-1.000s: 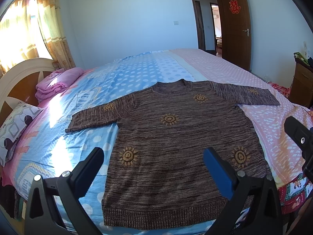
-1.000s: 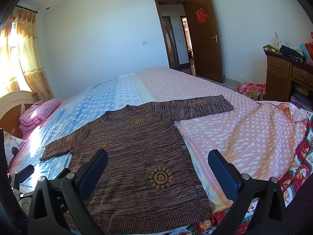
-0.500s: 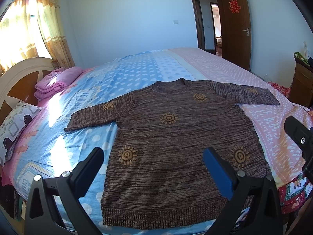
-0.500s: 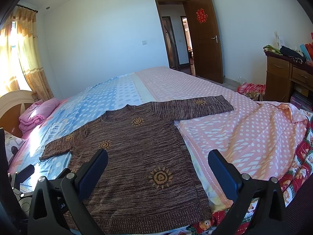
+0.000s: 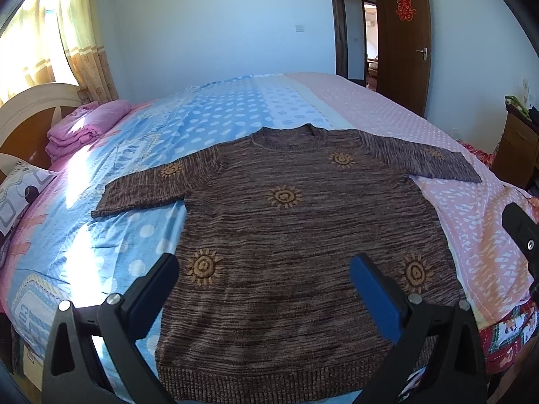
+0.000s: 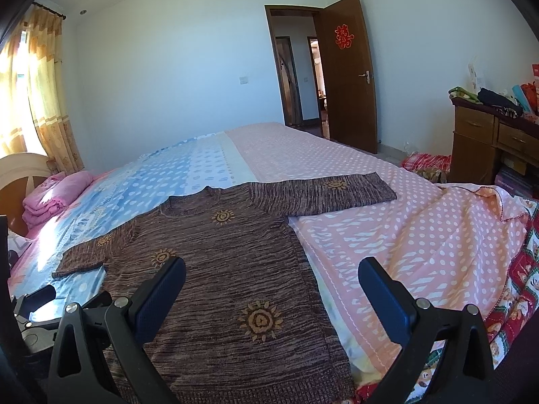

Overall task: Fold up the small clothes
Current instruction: 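Reach the right tool to the sweater sleeve and close on its cuff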

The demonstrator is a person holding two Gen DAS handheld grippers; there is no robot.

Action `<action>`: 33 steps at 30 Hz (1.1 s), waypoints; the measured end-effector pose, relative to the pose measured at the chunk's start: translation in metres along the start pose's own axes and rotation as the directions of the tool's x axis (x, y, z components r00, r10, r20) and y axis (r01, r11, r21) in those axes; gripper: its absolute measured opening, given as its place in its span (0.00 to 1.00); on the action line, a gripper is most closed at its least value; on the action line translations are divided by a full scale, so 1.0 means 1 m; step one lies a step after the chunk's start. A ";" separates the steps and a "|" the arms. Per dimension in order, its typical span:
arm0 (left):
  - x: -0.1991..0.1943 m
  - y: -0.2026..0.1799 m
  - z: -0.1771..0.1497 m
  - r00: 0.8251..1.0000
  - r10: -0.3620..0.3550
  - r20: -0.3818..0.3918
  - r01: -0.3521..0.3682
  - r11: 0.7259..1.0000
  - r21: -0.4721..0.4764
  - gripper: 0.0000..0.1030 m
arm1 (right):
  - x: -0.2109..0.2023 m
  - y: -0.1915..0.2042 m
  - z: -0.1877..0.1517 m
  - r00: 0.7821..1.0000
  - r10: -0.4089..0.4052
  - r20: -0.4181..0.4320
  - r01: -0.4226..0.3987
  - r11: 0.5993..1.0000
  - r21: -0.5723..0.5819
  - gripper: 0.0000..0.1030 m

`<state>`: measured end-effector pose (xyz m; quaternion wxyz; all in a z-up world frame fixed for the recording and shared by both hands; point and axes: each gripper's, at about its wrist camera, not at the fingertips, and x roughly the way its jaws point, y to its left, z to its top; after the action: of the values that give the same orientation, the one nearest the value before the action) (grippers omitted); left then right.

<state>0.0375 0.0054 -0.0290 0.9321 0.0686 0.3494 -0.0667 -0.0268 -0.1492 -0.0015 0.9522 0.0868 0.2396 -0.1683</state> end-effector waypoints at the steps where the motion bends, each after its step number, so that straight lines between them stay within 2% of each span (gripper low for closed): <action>1: 0.006 0.000 0.003 1.000 0.003 -0.006 -0.003 1.000 0.000 1.00 | 0.006 -0.001 0.002 1.000 -0.008 -0.010 0.007 1.000 -0.005 0.99; 8: 0.035 -0.002 0.025 0.999 0.049 -0.011 -0.048 0.999 0.018 1.00 | 0.043 -0.006 0.022 0.997 -0.047 -0.058 0.046 0.999 -0.020 0.99; 12: 0.055 0.006 0.040 1.000 0.017 -0.018 -0.017 1.000 0.007 1.00 | 0.072 -0.017 0.043 0.993 -0.083 -0.081 0.081 0.996 -0.022 0.99; 16: 0.082 0.023 0.053 0.999 -0.027 -0.020 0.027 1.000 -0.012 1.00 | 0.109 -0.061 0.064 0.984 -0.152 -0.095 0.158 0.985 0.062 0.99; 18: 0.099 0.035 0.058 1.000 -0.006 -0.011 0.005 0.999 -0.033 1.00 | 0.125 -0.084 0.072 0.977 -0.197 -0.080 0.205 0.973 0.108 0.99; 21: 0.132 0.051 0.064 0.997 0.072 -0.003 -0.072 0.996 -0.059 1.00 | 0.160 -0.124 0.088 0.961 -0.261 -0.085 0.271 0.952 0.140 0.98; 24: 0.163 0.062 0.070 0.994 0.109 -0.003 -0.109 0.992 -0.065 1.00 | 0.195 -0.159 0.102 0.948 -0.296 -0.118 0.312 0.936 0.163 0.87; 25: 0.173 0.065 0.071 0.993 0.121 -0.010 -0.121 0.990 -0.065 1.00 | 0.212 -0.171 0.106 0.945 -0.290 -0.150 0.314 0.933 0.177 0.80; 26: 0.183 0.067 0.072 0.992 0.127 -0.019 -0.128 0.989 -0.067 1.00 | 0.224 -0.182 0.109 0.941 -0.289 -0.175 0.320 0.927 0.196 0.76; 30: 0.211 0.077 0.075 0.991 0.113 -0.070 -0.121 0.986 -0.112 1.00 | 0.271 -0.211 0.114 0.916 -0.313 -0.251 0.367 0.906 0.210 0.66; 33: 0.225 0.082 0.073 0.988 0.069 -0.137 -0.091 0.983 -0.159 1.00 | 0.299 -0.219 0.111 0.906 -0.290 -0.308 0.363 0.906 0.217 0.65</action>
<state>0.2661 0.0564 -0.1164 0.9115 0.0097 0.4111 0.0046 0.1891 -0.4628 -0.0689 0.8478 0.1956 0.3527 -0.3443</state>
